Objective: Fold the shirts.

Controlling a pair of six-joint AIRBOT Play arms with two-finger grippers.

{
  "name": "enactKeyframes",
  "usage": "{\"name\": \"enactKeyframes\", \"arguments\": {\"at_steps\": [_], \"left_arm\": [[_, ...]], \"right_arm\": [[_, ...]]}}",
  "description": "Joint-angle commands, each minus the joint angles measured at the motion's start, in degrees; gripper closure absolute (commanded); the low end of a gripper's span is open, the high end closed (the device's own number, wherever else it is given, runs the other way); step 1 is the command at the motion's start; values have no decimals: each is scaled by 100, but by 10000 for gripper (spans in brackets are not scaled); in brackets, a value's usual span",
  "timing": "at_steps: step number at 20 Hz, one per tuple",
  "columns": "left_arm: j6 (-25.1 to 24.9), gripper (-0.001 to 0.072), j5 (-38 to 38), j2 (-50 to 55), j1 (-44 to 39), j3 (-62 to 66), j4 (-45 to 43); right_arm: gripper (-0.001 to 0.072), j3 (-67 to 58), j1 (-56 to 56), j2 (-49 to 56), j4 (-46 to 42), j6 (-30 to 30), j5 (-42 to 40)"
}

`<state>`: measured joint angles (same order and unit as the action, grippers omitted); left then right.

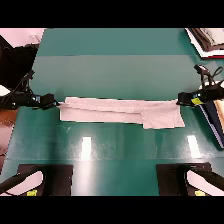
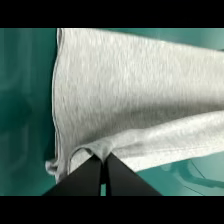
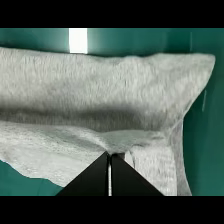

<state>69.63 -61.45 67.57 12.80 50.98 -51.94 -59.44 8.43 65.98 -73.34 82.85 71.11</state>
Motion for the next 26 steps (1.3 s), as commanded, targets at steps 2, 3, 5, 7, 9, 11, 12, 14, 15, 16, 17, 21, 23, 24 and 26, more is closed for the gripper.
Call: {"name": "enactKeyframes", "arguments": {"at_steps": [2, 3, 5, 7, 9, 11, 12, 14, 15, 16, 17, 21, 23, 24, 26], "left_arm": [[-273, 659, 756, 494, 4, 136, 654], [-243, 383, 1056, 590, 4, 184, 846], [-195, 157, 1464, 695, 4, 308, 1123], [-214, 159, 1342, 695, 4, 492, 1169], [-214, 159, 796, 688, 4, 627, 1169], [-214, 190, 179, 695, 4, 625, 1165], [-240, 397, -28, 695, 4, 625, 1169], [-409, 675, -260, 695, 2, 621, 1169], [-404, 676, -302, 693, 2, 610, 1176], [-402, 676, -358, 695, -11, 610, 1174], [-404, 676, -376, 695, -46, 610, 1172], [-404, 676, -476, 695, -507, 610, 1163], [-404, 676, -389, 695, -833, 610, 1163], [-402, 676, -343, 695, -999, 610, 1163], [-402, 676, -254, 695, -1276, 610, 1163]], "right_arm": [[695, -551, -9, 824, 236, 92, -175], [673, -619, 13, 962, 487, 114, -341], [238, -758, 116, 1180, 1034, 111, -654], [192, -944, 295, 1266, 1283, 87, -540], [198, -953, 564, 1187, 1283, -313, -98], [197, -643, 949, 977, 1283, -706, 317], [198, -446, 1174, 892, 1285, -901, 428], [198, 7, 1692, 767, 1405, -1309, 522], [198, 203, 1969, 787, 1506, -1462, 564], [198, 367, 2232, 879, 1687, -1659, 634], [197, 476, 2426, 1021, 1867, -1856, 726], [198, 575, 2702, 1731, 2341, -2518, 898], [198, 575, 2608, 2002, 2546, -2686, 868], [199, 575, 2531, 2109, 2632, -2719, 857], [199, 575, 2312, 2277, 2741, -2809, 855]]}}
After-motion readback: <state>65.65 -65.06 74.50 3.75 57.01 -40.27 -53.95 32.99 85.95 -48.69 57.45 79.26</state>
